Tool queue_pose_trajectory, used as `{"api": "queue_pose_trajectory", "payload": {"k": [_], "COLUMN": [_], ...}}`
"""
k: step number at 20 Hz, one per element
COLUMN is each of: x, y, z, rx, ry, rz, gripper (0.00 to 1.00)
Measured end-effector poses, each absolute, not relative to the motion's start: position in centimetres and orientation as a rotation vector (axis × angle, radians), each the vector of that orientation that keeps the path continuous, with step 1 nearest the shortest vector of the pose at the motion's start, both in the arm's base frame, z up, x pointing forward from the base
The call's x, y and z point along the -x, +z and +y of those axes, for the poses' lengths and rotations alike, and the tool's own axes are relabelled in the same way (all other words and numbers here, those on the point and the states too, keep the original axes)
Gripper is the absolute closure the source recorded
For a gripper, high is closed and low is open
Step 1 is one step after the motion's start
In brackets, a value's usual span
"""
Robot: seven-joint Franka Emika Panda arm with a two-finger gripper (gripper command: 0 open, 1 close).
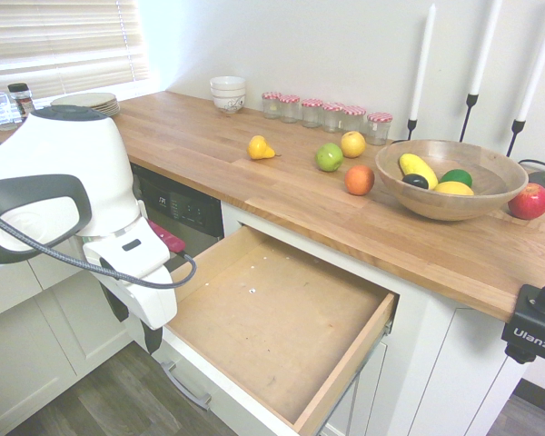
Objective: Close the drawer
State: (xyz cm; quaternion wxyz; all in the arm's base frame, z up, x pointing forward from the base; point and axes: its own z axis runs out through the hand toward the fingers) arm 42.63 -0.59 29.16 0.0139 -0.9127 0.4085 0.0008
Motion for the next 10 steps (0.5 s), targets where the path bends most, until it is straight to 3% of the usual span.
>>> {"api": "queue_pose_trajectory", "payload": {"k": [10], "x": [-43.4], "y": [19.7], "z": [-2.8], "rx": [2.844], "ry": [0.074], "rz": [1.232], "gripper": [0.00]}}
